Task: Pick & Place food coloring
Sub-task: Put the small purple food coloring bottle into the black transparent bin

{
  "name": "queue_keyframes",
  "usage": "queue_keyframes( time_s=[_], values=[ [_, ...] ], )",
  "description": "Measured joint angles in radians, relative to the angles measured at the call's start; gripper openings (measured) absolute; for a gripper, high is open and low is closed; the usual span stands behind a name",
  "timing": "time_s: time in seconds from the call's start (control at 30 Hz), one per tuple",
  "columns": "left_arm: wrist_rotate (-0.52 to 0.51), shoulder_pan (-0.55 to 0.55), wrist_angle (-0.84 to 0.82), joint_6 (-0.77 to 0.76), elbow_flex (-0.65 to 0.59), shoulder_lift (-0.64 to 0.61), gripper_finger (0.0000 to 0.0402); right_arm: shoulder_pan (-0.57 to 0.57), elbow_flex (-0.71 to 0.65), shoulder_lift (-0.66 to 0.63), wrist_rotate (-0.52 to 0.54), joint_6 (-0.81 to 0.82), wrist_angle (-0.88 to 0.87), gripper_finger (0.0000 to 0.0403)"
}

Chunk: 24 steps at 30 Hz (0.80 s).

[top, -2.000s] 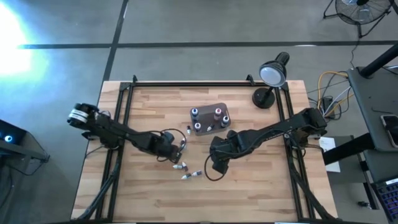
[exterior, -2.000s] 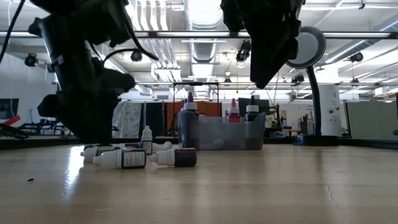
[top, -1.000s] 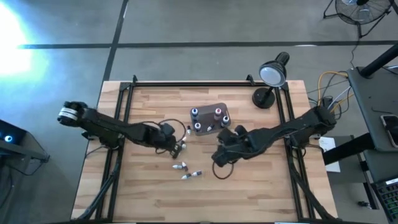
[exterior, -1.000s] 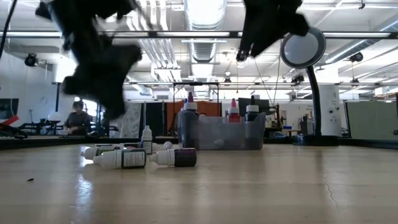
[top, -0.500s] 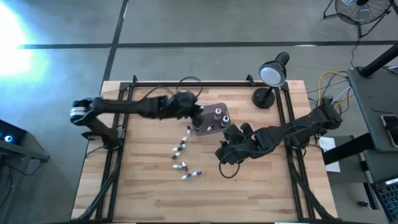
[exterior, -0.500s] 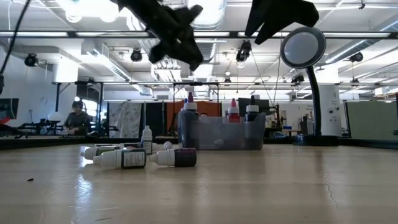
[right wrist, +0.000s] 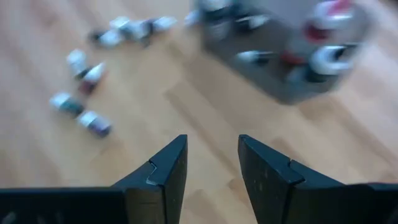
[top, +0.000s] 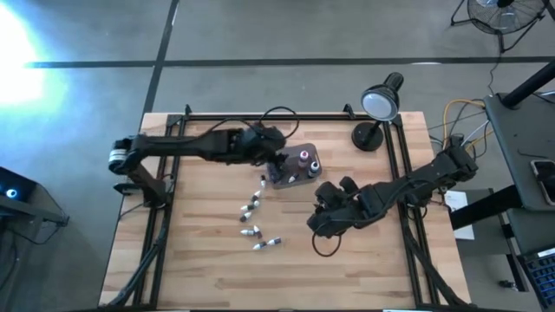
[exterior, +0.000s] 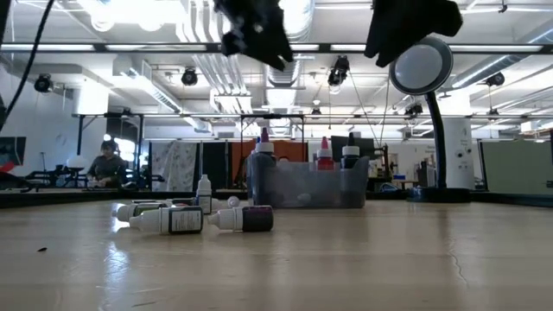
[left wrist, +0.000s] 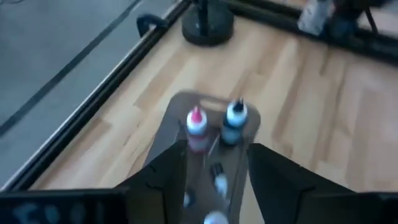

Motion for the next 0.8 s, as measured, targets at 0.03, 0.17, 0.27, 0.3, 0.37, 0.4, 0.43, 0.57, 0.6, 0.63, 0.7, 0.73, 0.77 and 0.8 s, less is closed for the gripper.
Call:
queue_keyframes(
  time_s=[0.03,0.17,0.27,0.3,0.37,0.4,0.43,0.57,0.6,0.63,0.7,0.73,0.77,0.8],
  values=[
    [0.021,-0.014,-0.036,0.012,-0.012,-0.025,0.0143,0.0,-0.004,0.0,-0.039,-0.047,0.032,0.0134],
    [0.099,-0.109,-0.107,0.047,-0.138,-0.153,0.0144,-0.002,-0.052,0.008,-0.223,-0.317,0.235,0.0134],
    [0.104,-0.19,-0.11,0.001,-0.291,-0.25,0.0144,-0.007,-0.095,0.041,-0.311,-0.538,0.391,0.0134],
    [0.098,-0.215,-0.101,-0.039,-0.34,-0.283,0.0144,-0.01,-0.1,0.06,-0.336,-0.598,0.429,0.0134],
    [0.09,-0.267,-0.087,-0.165,-0.434,-0.345,0.0145,-0.023,-0.101,0.11,-0.391,-0.69,0.506,0.0134],
    [0.091,-0.291,-0.069,-0.237,-0.48,-0.379,0.0145,-0.029,-0.098,0.136,-0.431,-0.728,0.546,0.0135],
    [0.089,-0.32,-0.047,-0.305,-0.525,-0.408,0.0145,-0.035,-0.088,0.168,-0.462,-0.768,0.573,0.0135],
    [0.001,-0.419,0.023,-0.518,-0.679,-0.512,0.0145,-0.048,-0.003,0.298,-0.497,-0.876,0.575,0.0147],
    [-0.035,-0.443,0.034,-0.561,-0.709,-0.534,0.0145,-0.05,0.021,0.327,-0.5,-0.893,0.573,0.0152],
    [-0.061,-0.467,0.034,-0.604,-0.736,-0.553,0.0145,-0.054,0.044,0.356,-0.506,-0.904,0.573,0.0158],
    [-0.093,-0.509,0.035,-0.677,-0.784,-0.587,0.0145,-0.061,0.091,0.403,-0.518,-0.916,0.572,0.0168],
    [-0.097,-0.528,0.037,-0.708,-0.807,-0.601,0.0145,-0.062,0.116,0.427,-0.518,-0.919,0.571,0.0173],
    [-0.107,-0.546,0.034,-0.735,-0.827,-0.613,0.0145,-0.064,0.136,0.449,-0.517,-0.92,0.572,0.0179],
    [-0.11,-0.561,0.034,-0.759,-0.845,-0.622,0.0145,-0.067,0.154,0.471,-0.517,-0.921,0.569,0.0184]
  ],
)
